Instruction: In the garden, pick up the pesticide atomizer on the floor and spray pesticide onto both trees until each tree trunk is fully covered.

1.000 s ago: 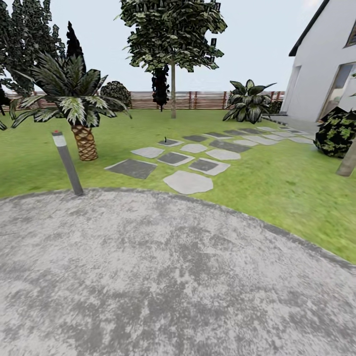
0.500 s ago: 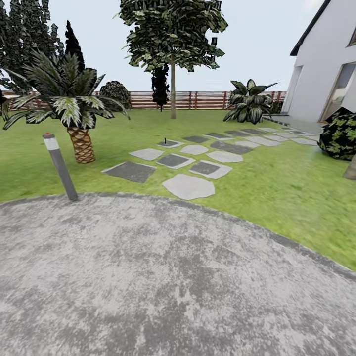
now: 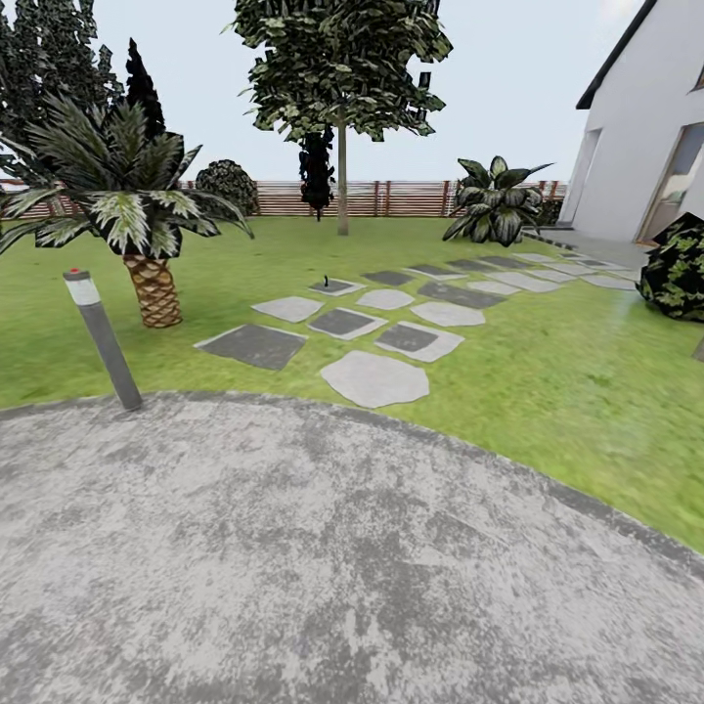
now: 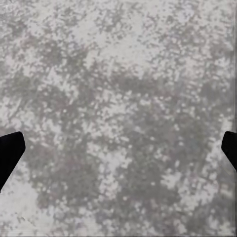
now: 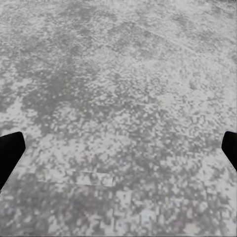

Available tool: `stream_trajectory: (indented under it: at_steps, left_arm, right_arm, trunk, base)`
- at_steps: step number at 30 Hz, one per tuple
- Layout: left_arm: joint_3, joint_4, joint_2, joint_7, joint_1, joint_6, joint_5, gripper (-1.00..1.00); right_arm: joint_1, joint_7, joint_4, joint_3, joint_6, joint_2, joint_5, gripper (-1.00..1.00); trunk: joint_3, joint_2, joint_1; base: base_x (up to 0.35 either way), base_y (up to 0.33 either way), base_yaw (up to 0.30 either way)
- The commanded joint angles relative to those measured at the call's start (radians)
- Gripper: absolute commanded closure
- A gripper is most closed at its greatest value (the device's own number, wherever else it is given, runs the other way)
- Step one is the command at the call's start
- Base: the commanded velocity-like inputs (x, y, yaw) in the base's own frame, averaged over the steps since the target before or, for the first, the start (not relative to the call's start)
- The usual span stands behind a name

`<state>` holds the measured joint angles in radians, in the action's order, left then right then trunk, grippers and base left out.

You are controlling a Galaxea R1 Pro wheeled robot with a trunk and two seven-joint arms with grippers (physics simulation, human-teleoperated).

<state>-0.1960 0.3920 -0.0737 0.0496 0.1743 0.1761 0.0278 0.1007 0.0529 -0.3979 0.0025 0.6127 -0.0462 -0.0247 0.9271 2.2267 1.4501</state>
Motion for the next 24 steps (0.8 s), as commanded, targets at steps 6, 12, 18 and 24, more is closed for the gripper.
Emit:
stream_trajectory:
  at_steps: [6,12,18,24]
  left_arm:
    - [0.000,-0.001,0.000,0.001,0.001,0.003,0.003,-1.00]
    - [0.000,-0.001,0.000,0.001,0.001,0.003,0.003,-1.00]
    - [0.000,-0.001,0.000,0.001,0.001,0.003,0.003,-1.00]
    - [0.000,-0.001,0.000,0.001,0.001,0.003,0.003,-1.00]
  right_arm:
    - [0.001,0.004,0.001,0.001,0.002,0.000,-0.003,-1.00]
    - [0.001,0.004,0.001,0.001,0.002,0.000,-0.003,-1.00]
    - [0.001,0.004,0.001,0.001,0.002,0.000,-0.003,-1.00]
    - [0.001,0.004,0.001,0.001,0.002,0.000,-0.003,-1.00]
  trunk:
    - [0.001,0.000,0.000]
    - [0.001,0.000,0.000]
    - [0.001,0.000,0.000]
    - [0.001,0.000,0.000]
  base:
    - [0.339,0.000,0.000]
    - [0.339,0.000,0.000]
    - [0.339,0.000,0.000]
    - [0.339,0.000,0.000]
